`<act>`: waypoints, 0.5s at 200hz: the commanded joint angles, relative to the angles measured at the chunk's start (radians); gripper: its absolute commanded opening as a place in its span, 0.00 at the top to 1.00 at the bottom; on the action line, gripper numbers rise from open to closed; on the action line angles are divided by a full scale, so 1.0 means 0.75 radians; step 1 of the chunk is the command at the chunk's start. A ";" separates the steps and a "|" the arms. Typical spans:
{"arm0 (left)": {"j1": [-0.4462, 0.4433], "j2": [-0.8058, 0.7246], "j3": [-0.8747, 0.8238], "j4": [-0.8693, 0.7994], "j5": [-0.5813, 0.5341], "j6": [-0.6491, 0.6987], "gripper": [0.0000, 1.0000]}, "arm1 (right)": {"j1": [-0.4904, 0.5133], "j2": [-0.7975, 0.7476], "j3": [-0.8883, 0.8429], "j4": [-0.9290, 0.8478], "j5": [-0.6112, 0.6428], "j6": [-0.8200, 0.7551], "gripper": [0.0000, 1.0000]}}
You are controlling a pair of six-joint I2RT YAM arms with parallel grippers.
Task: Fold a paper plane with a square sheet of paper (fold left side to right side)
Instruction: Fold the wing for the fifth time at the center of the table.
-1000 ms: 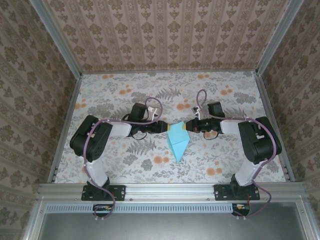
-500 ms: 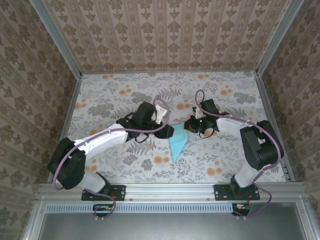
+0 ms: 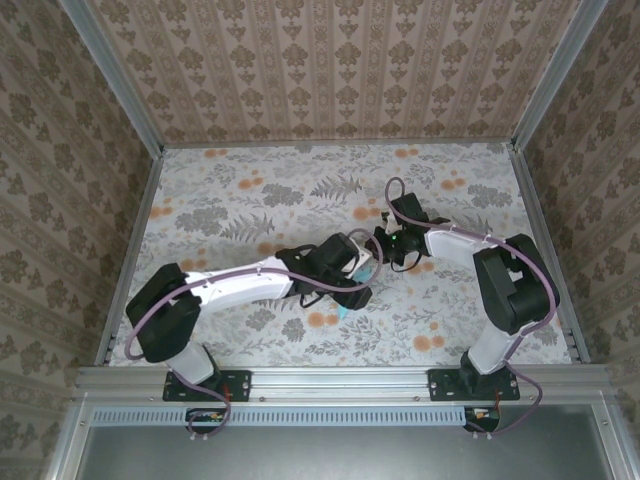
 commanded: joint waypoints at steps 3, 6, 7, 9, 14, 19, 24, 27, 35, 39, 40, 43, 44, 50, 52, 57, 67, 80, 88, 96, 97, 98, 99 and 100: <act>-0.030 0.062 0.078 -0.110 -0.156 -0.057 0.34 | 0.009 0.014 0.036 -0.036 0.018 0.023 1.00; -0.034 0.070 0.085 -0.119 -0.169 -0.059 0.34 | 0.008 0.017 0.036 -0.039 0.018 0.024 1.00; -0.036 0.073 0.087 -0.123 -0.171 -0.060 0.34 | 0.009 0.017 0.036 -0.038 0.018 0.024 1.00; -0.039 0.077 0.092 -0.131 -0.183 -0.061 0.34 | 0.009 0.017 0.037 -0.039 0.018 0.024 1.00; -0.044 0.091 0.105 -0.146 -0.201 -0.064 0.34 | 0.009 0.018 0.038 -0.037 0.017 0.026 1.00; -0.051 0.104 0.118 -0.162 -0.216 -0.064 0.33 | 0.008 0.018 0.038 -0.036 0.016 0.027 1.00; -0.056 0.117 0.134 -0.175 -0.229 -0.065 0.33 | 0.008 0.019 0.038 -0.034 0.015 0.027 1.00; -0.060 0.125 0.140 -0.185 -0.237 -0.066 0.33 | 0.009 0.018 0.038 -0.034 0.016 0.027 1.00; -0.069 0.147 0.162 -0.209 -0.260 -0.067 0.32 | 0.009 0.021 0.038 -0.035 0.016 0.028 1.00; -0.075 0.156 0.169 -0.219 -0.269 -0.067 0.32 | 0.008 0.018 0.038 -0.035 0.017 0.029 1.00; -0.075 0.157 0.172 -0.222 -0.270 -0.067 0.32 | 0.009 0.019 0.038 -0.035 0.018 0.029 1.00; -0.078 0.166 0.180 -0.229 -0.277 -0.068 0.32 | 0.009 0.019 0.038 -0.035 0.018 0.029 1.00; -0.079 0.168 0.181 -0.230 -0.279 -0.067 0.32 | 0.009 0.019 0.038 -0.035 0.018 0.029 1.00; -0.087 0.182 0.194 -0.246 -0.294 -0.071 0.32 | 0.009 0.018 0.038 -0.035 0.018 0.030 1.00; -0.090 0.184 0.198 -0.248 -0.297 -0.070 0.32 | 0.009 0.018 0.038 -0.034 0.018 0.029 1.00; -0.095 0.195 0.208 -0.260 -0.304 -0.072 0.32 | 0.009 0.020 0.038 -0.035 0.018 0.031 1.00; -0.104 0.213 0.224 -0.280 -0.324 -0.072 0.33 | 0.009 0.020 0.038 -0.035 0.020 0.029 1.00; -0.109 0.231 0.240 -0.296 -0.334 -0.076 0.37 | 0.008 0.020 0.038 -0.037 0.020 0.030 1.00; -0.111 0.237 0.244 -0.304 -0.343 -0.080 0.40 | 0.009 0.020 0.038 -0.037 0.020 0.029 1.00; -0.111 0.240 0.245 -0.305 -0.341 -0.081 0.43 | 0.009 0.022 0.036 -0.036 0.020 0.029 1.00; -0.111 0.240 0.245 -0.305 -0.342 -0.081 0.44 | 0.009 0.022 0.036 -0.037 0.021 0.029 1.00; -0.111 0.240 0.245 -0.305 -0.343 -0.081 0.44 | 0.009 0.022 0.036 -0.037 0.020 0.029 1.00; -0.111 0.241 0.245 -0.305 -0.343 -0.082 0.45 | 0.010 0.022 0.036 -0.036 0.020 0.029 1.00; -0.111 0.241 0.245 -0.306 -0.343 -0.082 0.45 | 0.010 0.022 0.036 -0.038 0.020 0.029 1.00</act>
